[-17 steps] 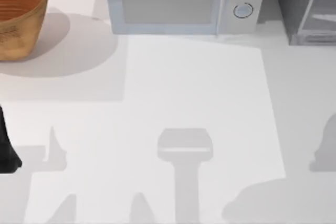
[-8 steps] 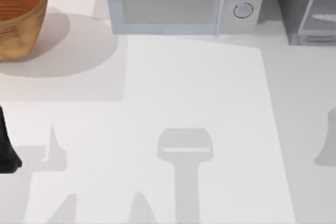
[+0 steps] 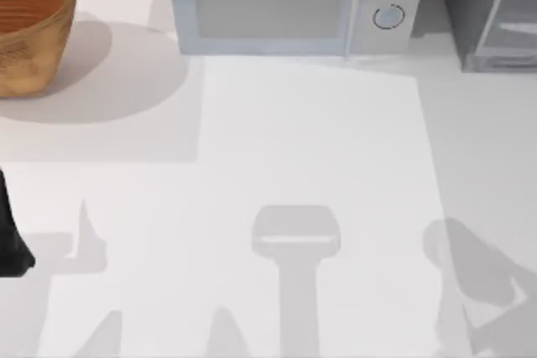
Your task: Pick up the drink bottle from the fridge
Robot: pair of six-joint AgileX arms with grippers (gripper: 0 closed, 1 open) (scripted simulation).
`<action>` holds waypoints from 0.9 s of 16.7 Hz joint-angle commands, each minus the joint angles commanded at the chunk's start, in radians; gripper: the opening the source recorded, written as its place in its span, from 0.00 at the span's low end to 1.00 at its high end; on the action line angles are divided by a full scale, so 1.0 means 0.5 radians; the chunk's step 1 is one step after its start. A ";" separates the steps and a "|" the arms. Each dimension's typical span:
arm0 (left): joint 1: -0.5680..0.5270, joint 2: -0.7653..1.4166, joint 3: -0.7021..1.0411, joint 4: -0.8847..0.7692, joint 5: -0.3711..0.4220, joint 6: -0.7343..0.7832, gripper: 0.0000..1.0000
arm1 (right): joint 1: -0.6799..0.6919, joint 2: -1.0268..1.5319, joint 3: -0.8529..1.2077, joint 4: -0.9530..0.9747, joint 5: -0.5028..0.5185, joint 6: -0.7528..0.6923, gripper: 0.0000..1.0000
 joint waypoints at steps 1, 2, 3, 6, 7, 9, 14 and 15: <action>0.000 0.000 0.000 0.000 0.000 0.000 1.00 | -0.159 -0.051 0.087 0.083 -0.114 0.273 0.00; 0.000 0.000 0.000 0.000 0.000 0.000 1.00 | -0.319 -0.100 0.169 0.164 -0.230 0.549 0.00; 0.000 0.000 0.000 0.000 0.000 0.000 1.00 | -0.477 -0.146 0.247 0.241 -0.345 0.827 0.00; 0.000 0.000 0.000 0.000 0.000 0.000 1.00 | -0.929 -0.281 0.464 0.466 -0.679 1.646 0.00; 0.000 0.000 0.000 0.000 0.000 0.000 1.00 | -1.069 -0.326 0.533 0.539 -0.783 1.908 0.00; 0.000 0.000 0.000 0.000 0.000 0.000 1.00 | -1.330 -0.417 0.663 0.680 -0.967 2.398 0.00; 0.000 0.000 0.000 0.000 0.000 0.000 1.00 | -1.868 -0.633 0.938 0.989 -1.277 3.379 0.00; 0.000 0.000 0.000 0.000 0.000 0.000 1.00 | -1.953 -0.671 0.981 1.040 -1.313 3.526 0.00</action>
